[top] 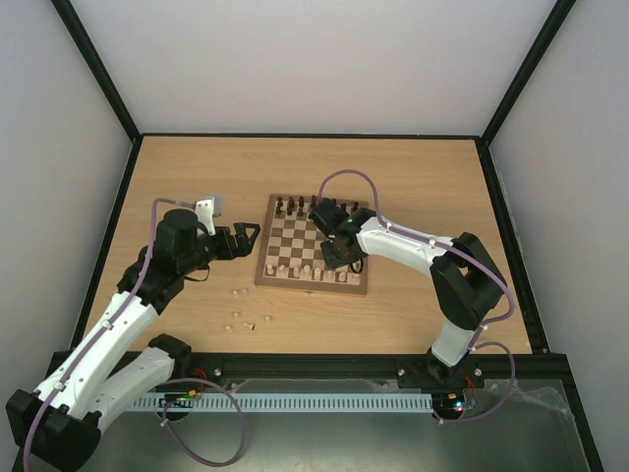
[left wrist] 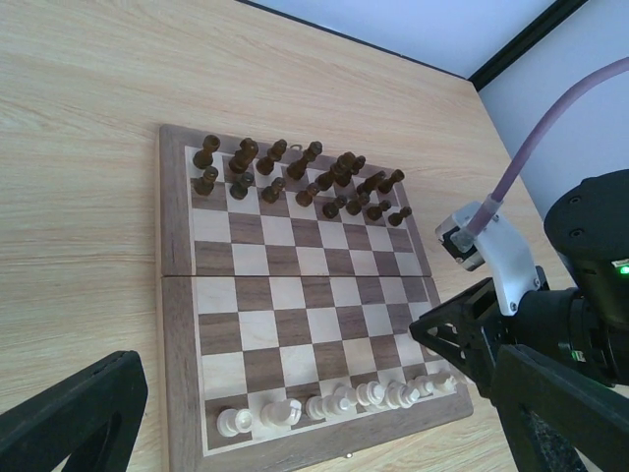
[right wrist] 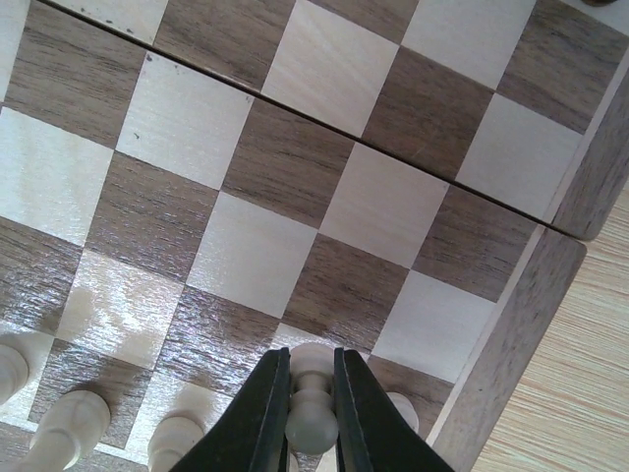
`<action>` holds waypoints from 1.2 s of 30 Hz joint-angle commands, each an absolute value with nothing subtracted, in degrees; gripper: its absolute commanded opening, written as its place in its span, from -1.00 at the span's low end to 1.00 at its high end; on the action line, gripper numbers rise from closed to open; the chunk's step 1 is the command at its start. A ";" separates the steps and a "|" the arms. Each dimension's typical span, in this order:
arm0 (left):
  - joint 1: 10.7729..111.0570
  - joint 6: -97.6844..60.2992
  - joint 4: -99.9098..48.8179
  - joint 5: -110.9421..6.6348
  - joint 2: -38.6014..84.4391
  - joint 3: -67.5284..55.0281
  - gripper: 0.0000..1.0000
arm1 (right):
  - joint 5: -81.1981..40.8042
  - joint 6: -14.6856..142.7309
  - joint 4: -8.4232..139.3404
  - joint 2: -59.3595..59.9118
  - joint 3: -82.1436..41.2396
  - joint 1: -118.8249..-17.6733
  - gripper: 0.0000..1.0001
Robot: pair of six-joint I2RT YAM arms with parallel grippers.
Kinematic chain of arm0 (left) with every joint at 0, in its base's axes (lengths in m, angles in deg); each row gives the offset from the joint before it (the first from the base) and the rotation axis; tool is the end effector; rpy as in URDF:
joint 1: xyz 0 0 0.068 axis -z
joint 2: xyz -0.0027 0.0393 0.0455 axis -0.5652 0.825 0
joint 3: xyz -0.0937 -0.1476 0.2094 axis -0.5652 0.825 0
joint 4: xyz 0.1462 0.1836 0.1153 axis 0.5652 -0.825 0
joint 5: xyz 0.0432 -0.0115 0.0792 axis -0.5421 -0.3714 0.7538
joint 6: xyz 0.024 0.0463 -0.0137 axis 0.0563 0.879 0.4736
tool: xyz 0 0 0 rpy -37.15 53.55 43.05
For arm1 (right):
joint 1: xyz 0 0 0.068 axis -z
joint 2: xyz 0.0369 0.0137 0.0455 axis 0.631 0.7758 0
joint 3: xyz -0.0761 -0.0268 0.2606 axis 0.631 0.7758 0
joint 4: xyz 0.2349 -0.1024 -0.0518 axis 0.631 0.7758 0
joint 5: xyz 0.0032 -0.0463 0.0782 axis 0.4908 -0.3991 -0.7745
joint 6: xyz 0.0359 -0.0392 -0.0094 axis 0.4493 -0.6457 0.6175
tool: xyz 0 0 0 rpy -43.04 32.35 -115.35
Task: Set up the chess pieces on the board
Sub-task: Place the chess piece on the chessboard.
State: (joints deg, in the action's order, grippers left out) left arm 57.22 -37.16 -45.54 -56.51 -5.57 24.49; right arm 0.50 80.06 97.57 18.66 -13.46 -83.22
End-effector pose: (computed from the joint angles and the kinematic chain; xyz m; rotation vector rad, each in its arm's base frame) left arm 0.1713 -0.0804 0.2995 0.0192 2.0611 -0.8048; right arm 0.2592 0.2399 0.2026 -0.4155 2.6000 0.0903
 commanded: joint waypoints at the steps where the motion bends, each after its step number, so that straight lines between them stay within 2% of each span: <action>1: 57.04 -36.47 -45.66 -57.49 -6.44 24.06 0.98 | -0.08 79.46 99.99 19.40 -14.33 -82.98 -0.76; 29: 56.92 -36.18 -46.80 -56.29 -7.84 24.00 0.98 | -0.46 79.80 99.73 20.32 -11.31 -82.98 -0.74; 36: 56.83 -36.29 -46.67 -56.22 -7.80 23.93 0.98 | 0.01 79.93 99.56 20.75 -11.51 -82.98 -0.66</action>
State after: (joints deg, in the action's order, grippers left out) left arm 57.22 -36.85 -46.22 -56.71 -7.41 24.49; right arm -0.44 79.93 97.57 19.77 -12.02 -83.22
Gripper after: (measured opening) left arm 0.991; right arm 0.169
